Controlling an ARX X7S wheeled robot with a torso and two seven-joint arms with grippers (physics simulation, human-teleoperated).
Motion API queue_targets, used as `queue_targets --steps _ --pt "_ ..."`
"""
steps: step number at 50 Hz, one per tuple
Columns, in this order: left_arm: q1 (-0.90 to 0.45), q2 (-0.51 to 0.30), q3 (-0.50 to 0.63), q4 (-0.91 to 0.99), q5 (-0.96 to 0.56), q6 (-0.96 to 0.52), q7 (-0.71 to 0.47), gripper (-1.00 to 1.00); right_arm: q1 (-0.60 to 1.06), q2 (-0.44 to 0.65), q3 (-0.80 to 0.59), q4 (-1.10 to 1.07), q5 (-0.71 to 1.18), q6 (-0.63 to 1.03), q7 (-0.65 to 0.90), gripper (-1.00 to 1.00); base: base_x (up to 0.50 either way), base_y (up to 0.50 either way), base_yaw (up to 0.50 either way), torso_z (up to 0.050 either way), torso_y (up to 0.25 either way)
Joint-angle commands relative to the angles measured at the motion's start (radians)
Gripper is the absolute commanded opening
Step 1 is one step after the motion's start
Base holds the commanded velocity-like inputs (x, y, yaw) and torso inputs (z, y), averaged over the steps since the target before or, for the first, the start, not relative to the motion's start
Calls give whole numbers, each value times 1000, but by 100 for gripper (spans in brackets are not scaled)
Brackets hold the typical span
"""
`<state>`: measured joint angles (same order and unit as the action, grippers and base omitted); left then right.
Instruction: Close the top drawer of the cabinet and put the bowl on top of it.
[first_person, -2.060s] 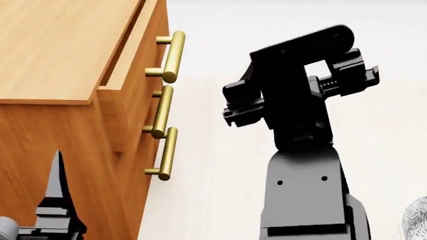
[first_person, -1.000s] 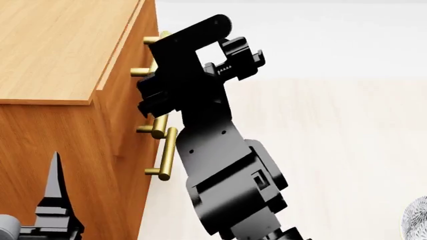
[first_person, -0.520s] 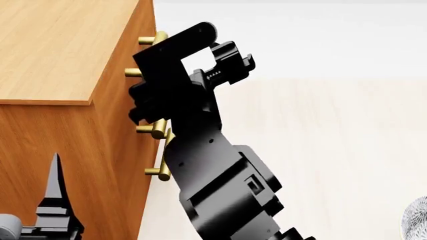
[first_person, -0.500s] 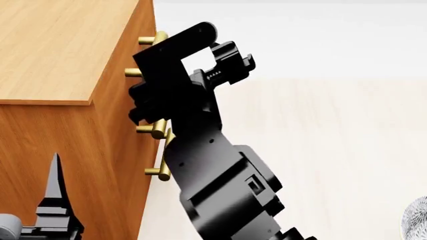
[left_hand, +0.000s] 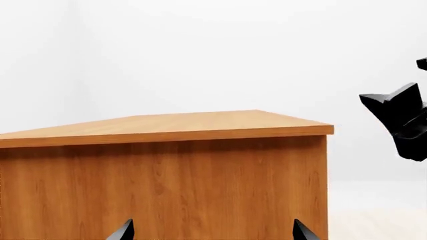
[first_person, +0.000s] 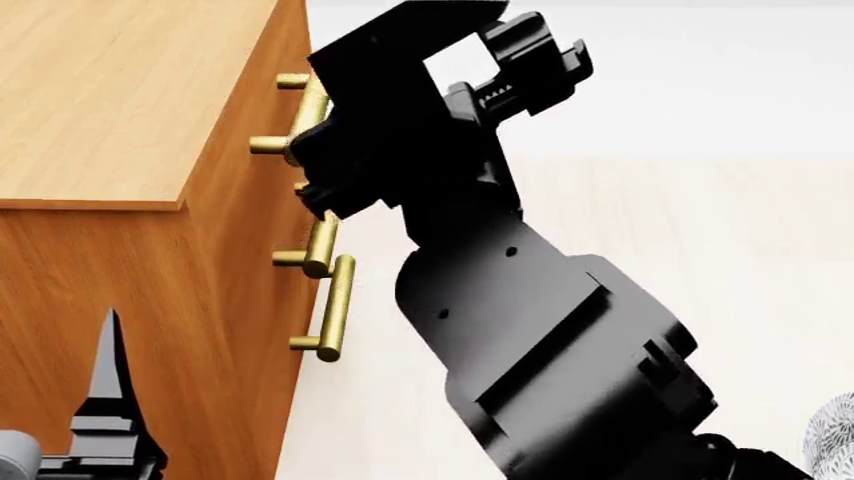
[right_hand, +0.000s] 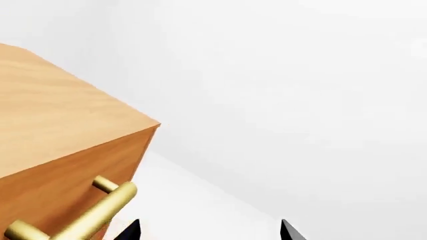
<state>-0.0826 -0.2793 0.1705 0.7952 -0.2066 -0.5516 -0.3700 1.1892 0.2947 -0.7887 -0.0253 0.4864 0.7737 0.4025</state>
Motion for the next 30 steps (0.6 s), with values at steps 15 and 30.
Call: queue_targets --steps 15,30 --pt "-2 -7 16 8 -9 2 -14 100 69 385 85 -515 135 402 65 100 0 0 0 0 0" --pt "-1 -11 28 8 -10 9 -22 100 -48 577 223 -667 249 474 93 100 0 0 0 0 0"
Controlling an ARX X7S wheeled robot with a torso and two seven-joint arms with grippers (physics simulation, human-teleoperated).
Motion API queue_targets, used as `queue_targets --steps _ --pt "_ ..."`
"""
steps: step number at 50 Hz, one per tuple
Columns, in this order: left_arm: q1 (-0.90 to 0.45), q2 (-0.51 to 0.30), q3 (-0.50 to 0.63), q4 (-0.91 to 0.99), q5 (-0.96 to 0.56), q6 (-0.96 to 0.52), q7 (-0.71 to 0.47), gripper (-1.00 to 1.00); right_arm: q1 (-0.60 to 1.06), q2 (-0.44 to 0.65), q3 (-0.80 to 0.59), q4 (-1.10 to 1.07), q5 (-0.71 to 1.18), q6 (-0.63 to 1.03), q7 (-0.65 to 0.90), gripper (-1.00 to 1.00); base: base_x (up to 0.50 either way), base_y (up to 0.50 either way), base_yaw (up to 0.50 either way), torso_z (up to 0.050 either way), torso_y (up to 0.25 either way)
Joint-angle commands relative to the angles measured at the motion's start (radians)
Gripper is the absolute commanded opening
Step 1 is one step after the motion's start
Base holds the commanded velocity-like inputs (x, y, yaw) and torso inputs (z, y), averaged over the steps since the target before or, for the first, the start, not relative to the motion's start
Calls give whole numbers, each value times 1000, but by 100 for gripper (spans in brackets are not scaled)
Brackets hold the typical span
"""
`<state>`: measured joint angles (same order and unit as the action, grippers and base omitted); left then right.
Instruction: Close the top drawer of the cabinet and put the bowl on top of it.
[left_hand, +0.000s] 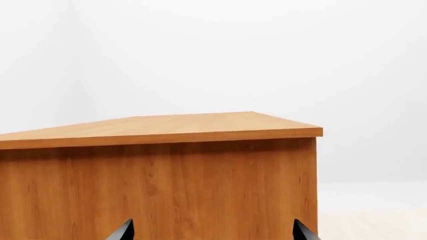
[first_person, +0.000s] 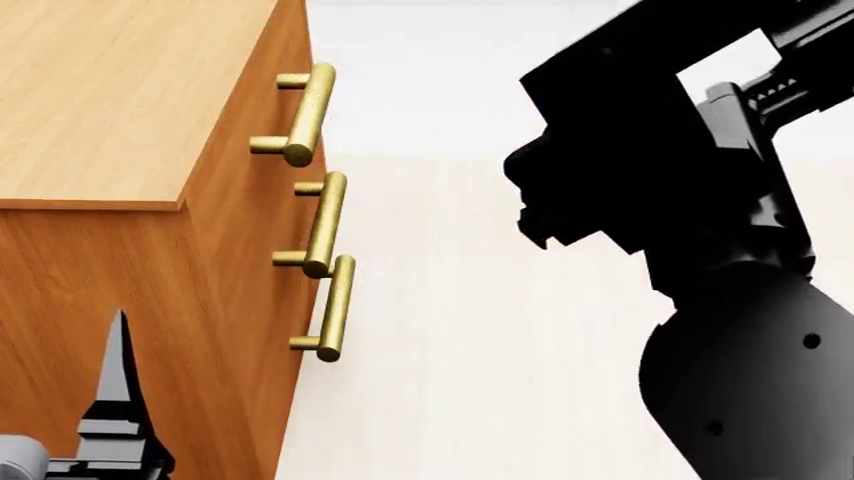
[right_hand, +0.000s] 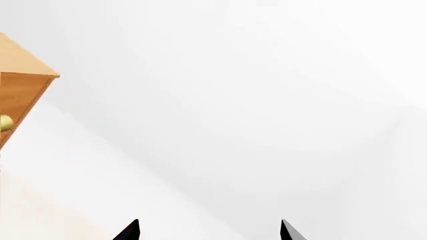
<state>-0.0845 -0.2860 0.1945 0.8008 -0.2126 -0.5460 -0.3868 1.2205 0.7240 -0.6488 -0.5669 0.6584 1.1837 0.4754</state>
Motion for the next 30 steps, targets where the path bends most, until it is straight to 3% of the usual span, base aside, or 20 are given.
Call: queue_targets --steps 1,18,25,30 --pt "1 -5 3 4 -6 1 -5 100 -84 157 86 -133 81 70 23 100 0 0 0 0 0" --pt "-2 -9 29 25 2 -13 -23 100 -376 442 245 -285 208 39 84 100 0 0 0 0 0" --pt "-6 -7 32 0 0 3 -22 100 -512 547 264 -283 205 -52 100 100 0 0 0 0 0" --pt "-8 -8 28 -6 -4 4 -23 100 -692 693 332 -269 286 -201 182 100 0 0 0 0 0"
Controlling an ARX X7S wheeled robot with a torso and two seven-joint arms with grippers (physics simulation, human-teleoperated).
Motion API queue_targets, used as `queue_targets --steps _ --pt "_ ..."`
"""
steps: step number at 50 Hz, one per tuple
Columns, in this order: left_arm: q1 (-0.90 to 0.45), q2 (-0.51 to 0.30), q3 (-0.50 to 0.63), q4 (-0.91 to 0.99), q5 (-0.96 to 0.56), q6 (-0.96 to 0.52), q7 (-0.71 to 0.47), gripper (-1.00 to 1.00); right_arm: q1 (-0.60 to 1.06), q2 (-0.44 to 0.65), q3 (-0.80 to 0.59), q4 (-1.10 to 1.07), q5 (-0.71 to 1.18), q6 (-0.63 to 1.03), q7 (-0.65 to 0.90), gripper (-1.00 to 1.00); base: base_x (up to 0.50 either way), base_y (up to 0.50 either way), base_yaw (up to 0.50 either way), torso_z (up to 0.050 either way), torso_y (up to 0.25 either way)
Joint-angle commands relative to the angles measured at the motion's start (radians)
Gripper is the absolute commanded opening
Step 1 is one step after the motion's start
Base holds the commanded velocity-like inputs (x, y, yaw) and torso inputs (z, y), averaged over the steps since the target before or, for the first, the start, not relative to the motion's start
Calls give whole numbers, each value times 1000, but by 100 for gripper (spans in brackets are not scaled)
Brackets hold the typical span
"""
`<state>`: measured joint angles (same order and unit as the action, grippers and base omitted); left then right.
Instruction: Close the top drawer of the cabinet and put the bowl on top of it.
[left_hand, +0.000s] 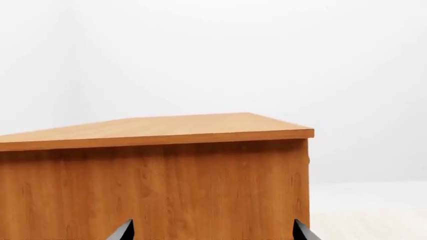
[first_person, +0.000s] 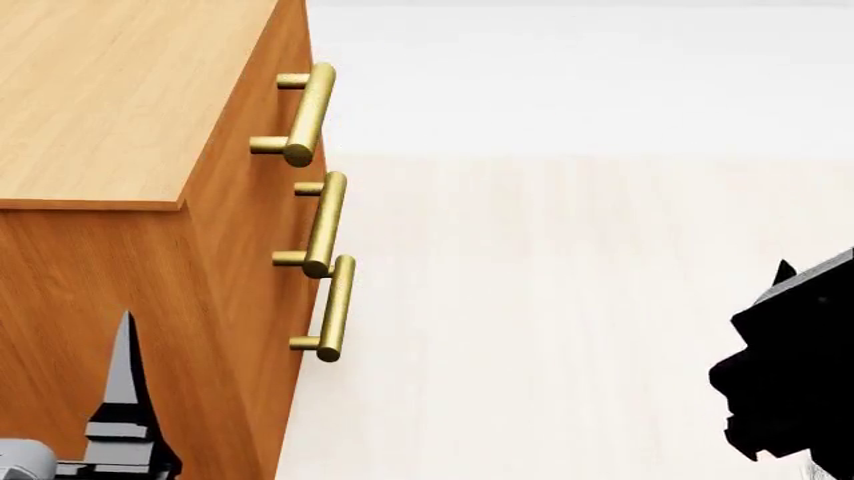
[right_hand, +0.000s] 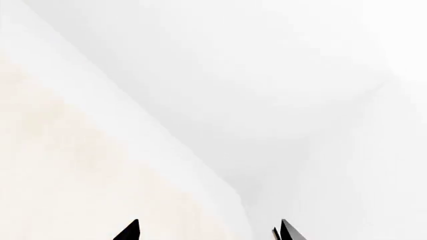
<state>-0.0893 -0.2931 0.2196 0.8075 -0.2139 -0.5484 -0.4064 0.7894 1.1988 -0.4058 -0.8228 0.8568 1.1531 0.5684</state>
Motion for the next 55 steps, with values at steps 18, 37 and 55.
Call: queue_targets --steps 18,37,55 --pt "-5 -6 17 -22 -1 14 -11 100 -469 372 -4 7 120 -404 203 100 0 0 0 0 0" --pt "-8 -6 38 -35 3 24 -18 100 -656 372 -179 138 20 -667 297 100 0 0 0 0 0" --pt "-8 -13 42 -32 -3 25 -26 100 -721 372 -237 204 -37 -768 269 100 0 0 0 0 0"
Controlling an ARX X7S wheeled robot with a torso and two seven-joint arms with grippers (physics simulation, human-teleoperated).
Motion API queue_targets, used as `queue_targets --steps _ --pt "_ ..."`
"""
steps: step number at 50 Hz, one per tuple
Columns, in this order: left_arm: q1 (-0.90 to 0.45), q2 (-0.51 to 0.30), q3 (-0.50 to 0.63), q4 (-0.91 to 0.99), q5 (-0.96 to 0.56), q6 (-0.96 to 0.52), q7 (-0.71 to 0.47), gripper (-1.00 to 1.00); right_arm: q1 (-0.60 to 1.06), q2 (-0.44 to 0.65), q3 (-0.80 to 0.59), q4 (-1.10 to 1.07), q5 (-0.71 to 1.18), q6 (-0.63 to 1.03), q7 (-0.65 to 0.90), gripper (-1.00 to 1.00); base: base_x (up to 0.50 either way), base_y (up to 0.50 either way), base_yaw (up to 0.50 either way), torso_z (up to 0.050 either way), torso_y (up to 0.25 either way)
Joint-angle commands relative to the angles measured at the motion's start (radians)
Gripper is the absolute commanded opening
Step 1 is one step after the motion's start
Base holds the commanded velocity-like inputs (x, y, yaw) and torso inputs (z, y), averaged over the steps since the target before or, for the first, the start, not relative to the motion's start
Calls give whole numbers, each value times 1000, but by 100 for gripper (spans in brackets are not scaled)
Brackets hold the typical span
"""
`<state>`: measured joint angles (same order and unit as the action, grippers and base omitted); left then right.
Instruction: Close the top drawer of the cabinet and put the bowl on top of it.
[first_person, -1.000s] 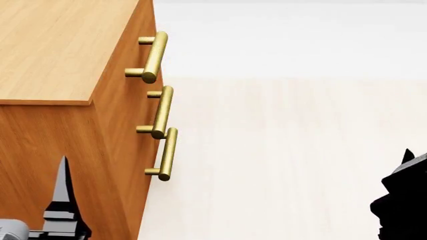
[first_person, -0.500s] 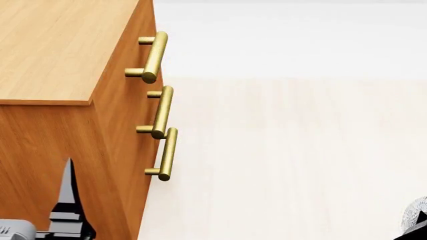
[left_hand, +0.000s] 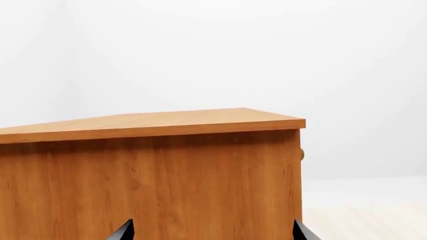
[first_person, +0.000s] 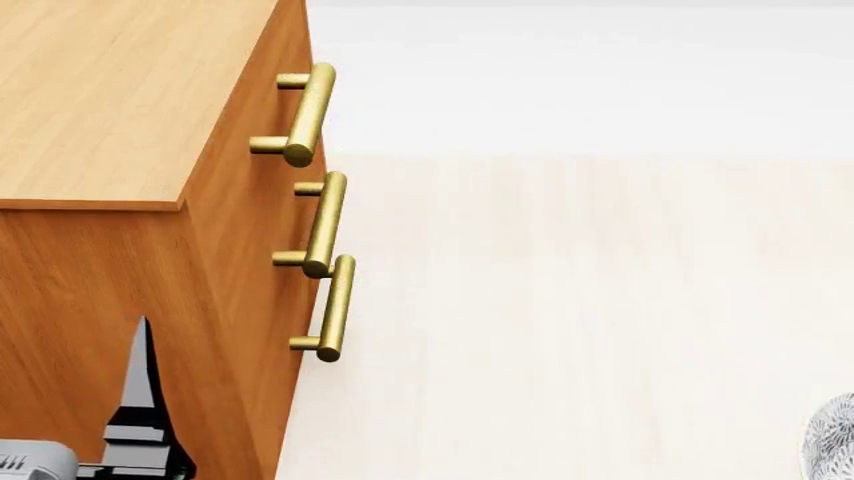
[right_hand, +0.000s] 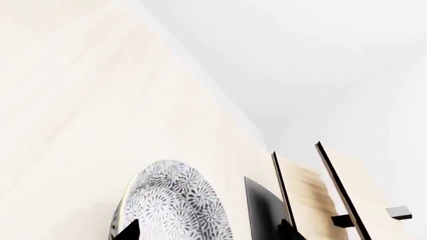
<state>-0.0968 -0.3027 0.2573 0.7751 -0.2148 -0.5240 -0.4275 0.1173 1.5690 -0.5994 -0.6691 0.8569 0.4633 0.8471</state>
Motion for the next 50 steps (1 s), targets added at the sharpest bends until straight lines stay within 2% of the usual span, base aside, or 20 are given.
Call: queue_targets --steps 1,23,50 --pt "0 -3 4 -1 -2 2 -5 100 -53 2 -48 57 -38 -88 -10 100 0 0 0 0 0" --pt "-5 -8 15 -10 -5 8 -14 100 -111 -3 -100 138 -73 -188 -44 100 0 0 0 0 0" --pt "-6 -17 12 -17 -17 16 -22 100 -38 -162 -75 208 -151 -66 -168 100 0 0 0 0 0"
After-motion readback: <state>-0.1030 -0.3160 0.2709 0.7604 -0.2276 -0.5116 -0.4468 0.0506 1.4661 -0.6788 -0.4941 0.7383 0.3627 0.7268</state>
